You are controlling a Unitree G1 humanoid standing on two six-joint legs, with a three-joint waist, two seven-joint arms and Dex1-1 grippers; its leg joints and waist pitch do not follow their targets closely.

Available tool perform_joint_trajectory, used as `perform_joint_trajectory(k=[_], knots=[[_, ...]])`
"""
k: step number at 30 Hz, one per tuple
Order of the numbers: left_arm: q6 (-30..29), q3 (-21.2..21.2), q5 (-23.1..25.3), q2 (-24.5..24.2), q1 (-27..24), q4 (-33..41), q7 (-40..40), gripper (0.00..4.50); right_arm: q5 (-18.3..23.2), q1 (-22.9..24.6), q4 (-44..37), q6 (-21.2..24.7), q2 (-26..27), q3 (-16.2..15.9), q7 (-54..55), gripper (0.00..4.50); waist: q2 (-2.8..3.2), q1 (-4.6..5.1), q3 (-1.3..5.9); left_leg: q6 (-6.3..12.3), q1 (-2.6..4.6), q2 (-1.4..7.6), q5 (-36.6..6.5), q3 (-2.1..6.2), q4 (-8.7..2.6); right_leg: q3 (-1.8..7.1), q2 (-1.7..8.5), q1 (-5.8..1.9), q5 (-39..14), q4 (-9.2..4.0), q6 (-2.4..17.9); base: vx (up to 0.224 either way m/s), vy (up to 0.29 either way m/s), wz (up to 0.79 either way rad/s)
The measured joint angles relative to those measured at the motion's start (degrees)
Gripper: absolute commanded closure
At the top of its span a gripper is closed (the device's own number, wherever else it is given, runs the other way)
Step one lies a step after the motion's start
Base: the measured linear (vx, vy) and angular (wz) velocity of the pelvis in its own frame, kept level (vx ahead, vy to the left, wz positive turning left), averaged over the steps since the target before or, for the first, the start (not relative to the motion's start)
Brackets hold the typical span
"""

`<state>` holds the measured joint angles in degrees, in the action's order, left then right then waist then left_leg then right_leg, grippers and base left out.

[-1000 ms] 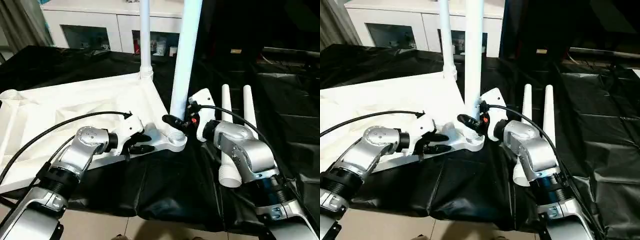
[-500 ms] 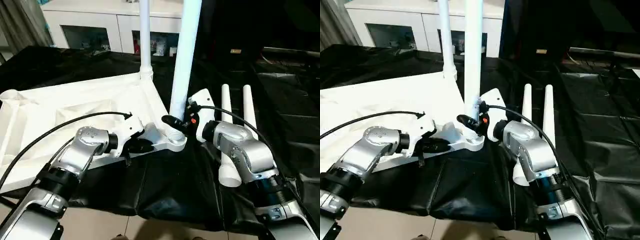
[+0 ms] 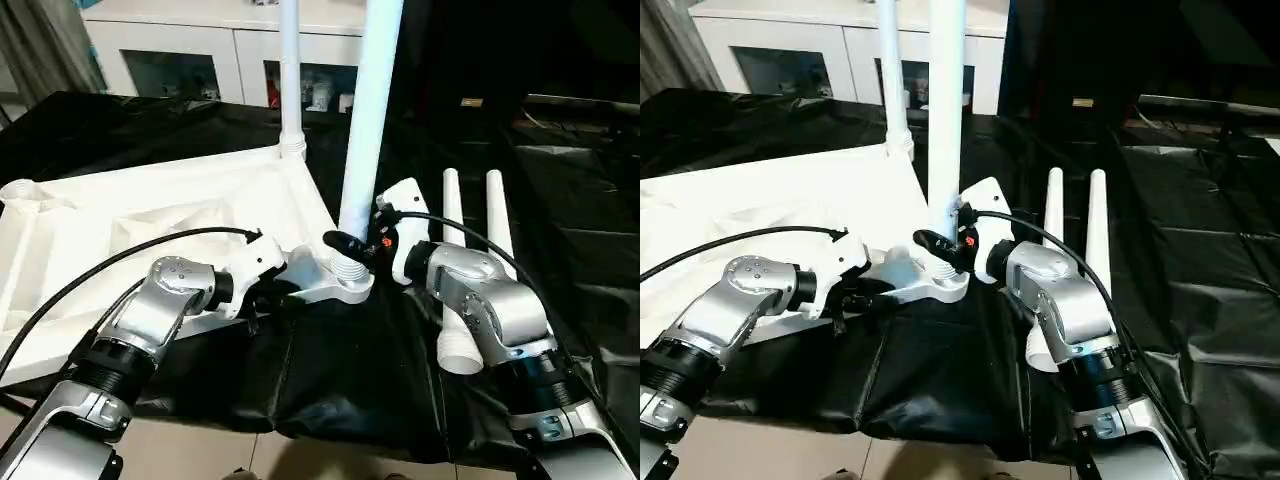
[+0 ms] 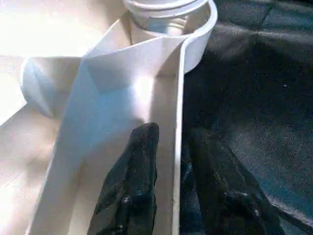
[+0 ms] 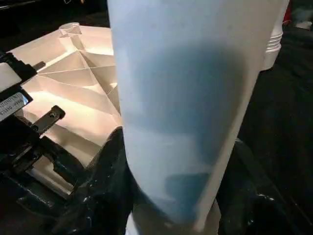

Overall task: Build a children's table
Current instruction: Insert table leg to table base

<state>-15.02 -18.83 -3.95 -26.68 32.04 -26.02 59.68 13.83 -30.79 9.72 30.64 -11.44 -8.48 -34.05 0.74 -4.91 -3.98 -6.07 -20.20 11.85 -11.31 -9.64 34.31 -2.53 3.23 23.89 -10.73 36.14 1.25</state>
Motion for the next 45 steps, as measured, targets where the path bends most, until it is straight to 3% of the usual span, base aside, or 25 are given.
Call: perform_joint_trajectory(k=[8, 10, 17, 21, 27, 45], knots=[[-1.58, 0.32, 0.07, -0.02, 0.00, 0.29, 0.26, 3.53, 0.00, 0.00, 0.00, 0.00, 0.01, 0.00, 0.00, 2.63, 0.01, 0.15, -0.01, 0.00, 0.01, 0.00, 0.00, 0.00, 0.00, 0.00, 0.00, 0.00, 0.00, -0.01, 0.00, 0.000, 0.000, 0.00], [-2.10, 0.47, 0.01, -0.01, 0.00, 0.38, 0.20, 3.85, -0.01, 0.00, 0.00, 0.00, 0.04, 0.00, 0.00, 2.63, 0.01, 0.19, -0.01, 0.00, 0.01, 0.00, 0.00, 0.00, -0.01, 0.01, 0.00, 0.00, 0.00, -0.01, 0.00, 0.000, 0.000, 0.00], [-2.28, 0.71, -0.13, 0.12, -0.24, 0.54, 0.14, 4.35, -0.30, 0.84, 0.07, -1.24, 0.28, 0.00, 0.02, 2.63, 0.02, 0.17, -0.01, 0.00, 0.02, 0.00, 0.00, -0.01, -0.01, 0.01, 0.00, -0.01, 0.00, -0.01, 0.00, 0.000, 0.000, 0.00], [-2.21, 1.43, -0.13, 0.25, -1.44, 1.71, -0.12, 4.50, -0.47, 1.82, 1.96, -2.58, 1.17, 0.20, 0.27, 2.63, 0.03, 0.85, -0.02, 0.00, -0.05, -0.01, 0.00, -0.03, -0.03, 0.08, 0.00, -0.03, 0.00, -0.02, -0.01, 0.000, 0.000, 0.00], [-2.21, 2.11, -0.07, 0.23, -2.36, 2.41, -0.79, 4.50, -0.53, 1.82, 3.26, -3.83, 1.19, 0.28, 0.65, 2.63, 0.10, 1.45, 0.00, 0.00, -0.08, -0.02, 0.00, -0.03, -0.12, 0.09, 0.00, -0.05, -0.01, -0.03, -0.02, 0.000, 0.000, 0.00], [0.32, 2.15, 1.32, 0.14, -2.84, 2.50, -0.51, 4.50, -0.98, -0.72, 9.08, -6.04, 1.51, 0.84, -1.23, 2.63, 0.10, 1.59, -0.01, 0.01, -0.02, -0.02, 0.00, -0.04, -0.20, 0.08, 0.00, -0.09, -0.03, -0.09, -0.05, 0.000, 0.000, 0.00]])
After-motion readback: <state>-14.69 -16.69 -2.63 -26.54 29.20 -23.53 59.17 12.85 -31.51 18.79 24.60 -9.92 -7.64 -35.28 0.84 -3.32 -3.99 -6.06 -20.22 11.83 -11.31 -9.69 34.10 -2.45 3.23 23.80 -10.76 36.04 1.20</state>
